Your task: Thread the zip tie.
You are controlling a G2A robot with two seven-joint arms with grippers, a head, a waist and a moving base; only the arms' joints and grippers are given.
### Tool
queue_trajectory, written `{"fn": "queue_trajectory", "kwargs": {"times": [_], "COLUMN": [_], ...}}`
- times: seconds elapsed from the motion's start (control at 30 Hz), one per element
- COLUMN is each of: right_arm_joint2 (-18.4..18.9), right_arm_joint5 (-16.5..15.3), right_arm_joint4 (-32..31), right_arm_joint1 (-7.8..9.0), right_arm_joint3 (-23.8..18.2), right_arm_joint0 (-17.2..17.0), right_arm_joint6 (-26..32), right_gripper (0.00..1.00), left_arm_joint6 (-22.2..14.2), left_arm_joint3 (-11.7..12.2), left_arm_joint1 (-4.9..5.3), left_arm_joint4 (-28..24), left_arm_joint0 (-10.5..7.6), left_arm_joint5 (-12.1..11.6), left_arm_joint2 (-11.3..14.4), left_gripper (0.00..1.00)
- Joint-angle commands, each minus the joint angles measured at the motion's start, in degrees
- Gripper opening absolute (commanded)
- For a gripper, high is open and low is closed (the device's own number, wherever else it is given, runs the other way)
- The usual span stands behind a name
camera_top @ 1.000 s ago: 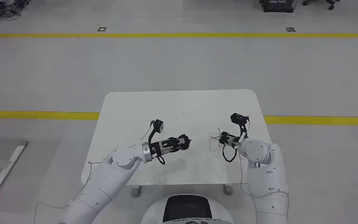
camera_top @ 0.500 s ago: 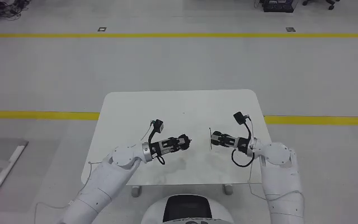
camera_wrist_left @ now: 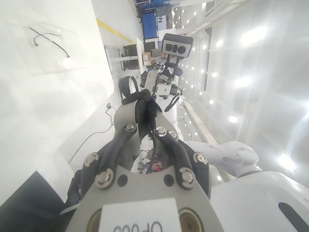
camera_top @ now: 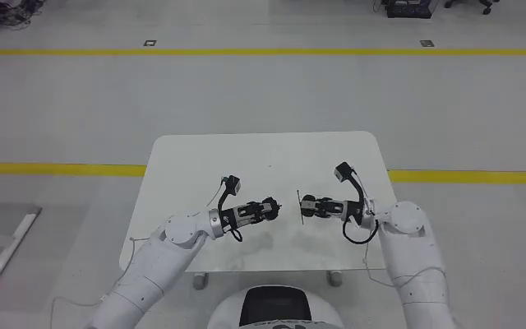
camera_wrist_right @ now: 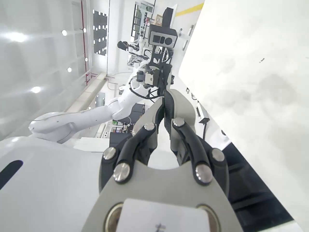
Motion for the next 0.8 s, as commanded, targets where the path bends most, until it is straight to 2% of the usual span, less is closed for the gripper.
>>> {"fn": "queue_trajectory", "kwargs": {"times": [0.0, 0.03, 0.4, 0.47, 0.5, 0.6, 0.77], "right_arm_joint2": [0.19, 0.41, 0.41, 0.2, 0.39, 1.91, 3.81], "right_arm_joint5": [0.0, 0.0, 0.0, 0.0, 0.0, 0.0, 0.0], "right_arm_joint4": [1.28, -0.23, -0.23, 2.03, 5.47, 10.83, 13.28], "right_arm_joint1": [0.41, 0.56, 0.56, 0.5, 0.45, 0.53, 0.22], "right_arm_joint3": [0.02, 0.14, 0.14, -1.15, -2.22, -4.83, -7.35], "right_arm_joint0": [-0.1, -0.24, -0.24, -0.89, -1.5, -3.19, -5.05], "right_arm_joint6": [-0.11, -1.68, -1.68, -4.82, -5.9, -6.76, -7.48], "right_gripper": [0.0, 0.0, 0.0, 0.0, 0.0, 0.0, 0.0], "left_arm_joint6": [0.0, 0.0, 0.0, 0.0, 0.0, 0.0, 0.0], "left_arm_joint3": [0.0, 0.0, 0.0, 0.0, 0.0, 0.0, 0.0], "left_arm_joint1": [0.0, 0.0, 0.0, 0.0, 0.0, 0.0, 0.0], "left_arm_joint4": [0.0, 0.0, 0.0, 0.0, 0.0, 0.0, 0.0], "left_arm_joint0": [0.0, 0.0, 0.0, 0.0, 0.0, 0.0, 0.0], "left_arm_joint5": [0.0, 0.0, 0.0, 0.0, 0.0, 0.0, 0.0], "left_arm_joint2": [0.0, 0.0, 0.0, 0.0, 0.0, 0.0, 0.0], "left_gripper": [0.0, 0.0, 0.0, 0.0, 0.0, 0.0, 0.0]}}
